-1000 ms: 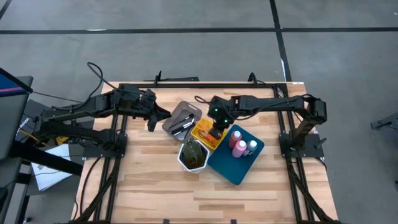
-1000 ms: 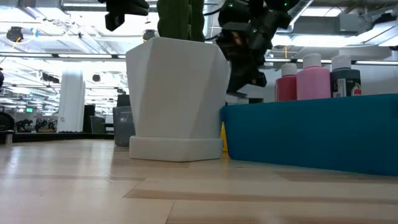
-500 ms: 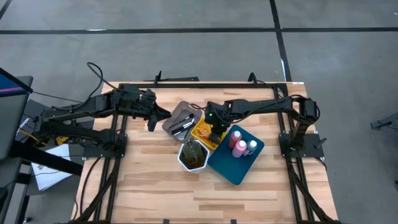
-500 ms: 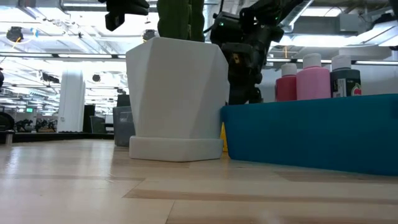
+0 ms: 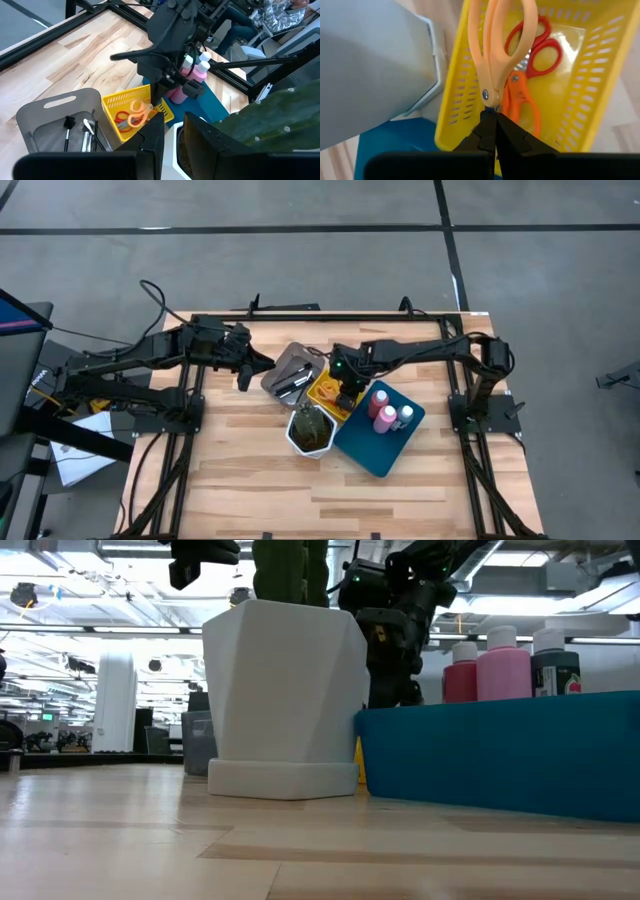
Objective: Pick & Place Paint Supplies
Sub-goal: Put the yellow scissors into the yellow bin
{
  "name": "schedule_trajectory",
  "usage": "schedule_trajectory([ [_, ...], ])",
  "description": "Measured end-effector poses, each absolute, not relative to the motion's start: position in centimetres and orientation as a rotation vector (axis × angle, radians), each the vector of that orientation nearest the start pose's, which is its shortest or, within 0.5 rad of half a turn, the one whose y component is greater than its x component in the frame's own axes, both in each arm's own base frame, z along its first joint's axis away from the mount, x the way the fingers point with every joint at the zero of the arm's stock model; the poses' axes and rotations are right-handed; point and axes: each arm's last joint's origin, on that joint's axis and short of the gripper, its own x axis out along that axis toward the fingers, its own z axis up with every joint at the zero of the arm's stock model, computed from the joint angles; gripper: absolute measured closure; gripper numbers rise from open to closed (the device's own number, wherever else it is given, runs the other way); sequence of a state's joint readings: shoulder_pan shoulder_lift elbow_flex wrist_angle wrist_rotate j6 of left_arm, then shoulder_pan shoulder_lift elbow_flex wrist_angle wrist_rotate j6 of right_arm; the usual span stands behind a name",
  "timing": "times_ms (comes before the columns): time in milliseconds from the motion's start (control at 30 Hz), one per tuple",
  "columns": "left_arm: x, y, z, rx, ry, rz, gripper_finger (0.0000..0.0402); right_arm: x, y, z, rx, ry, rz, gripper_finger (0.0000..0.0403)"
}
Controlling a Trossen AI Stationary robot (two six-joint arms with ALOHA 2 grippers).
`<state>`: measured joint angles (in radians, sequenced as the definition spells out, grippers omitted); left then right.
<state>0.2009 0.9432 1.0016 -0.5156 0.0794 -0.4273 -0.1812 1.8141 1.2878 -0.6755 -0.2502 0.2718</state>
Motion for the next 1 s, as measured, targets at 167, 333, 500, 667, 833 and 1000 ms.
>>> schedule_trajectory([
  [167, 18.9, 3.6, 34.9, -0.483, 0.421, 0.215, 0.0334, 35.5, -6.0, 19.8, 0.491, 1.183, -0.116, 0.0403],
  [333, 18.9, 3.6, 34.9, -0.483, 0.421, 0.215, 0.0334, 35.6, -6.2, 19.0, 0.497, 1.206, -0.123, 0.0403],
  [500, 18.9, 3.6, 34.9, -0.483, 0.421, 0.215, 0.0334, 35.7, -6.3, 19.0, 0.493, 1.197, -0.121, 0.0403],
  [667, 18.9, 3.6, 34.9, -0.483, 0.421, 0.215, 0.0334, 35.7, -6.4, 19.0, 0.497, 1.199, -0.124, 0.0403],
  [833, 18.9, 3.6, 34.9, -0.482, 0.421, 0.216, 0.0334, 35.6, -6.5, 19.0, 0.497, 1.204, -0.124, 0.0403],
  [1000, 18.9, 3.6, 34.9, -0.482, 0.421, 0.217, 0.0334, 35.6, -6.5, 19.0, 0.506, 1.207, -0.124, 0.0403],
])
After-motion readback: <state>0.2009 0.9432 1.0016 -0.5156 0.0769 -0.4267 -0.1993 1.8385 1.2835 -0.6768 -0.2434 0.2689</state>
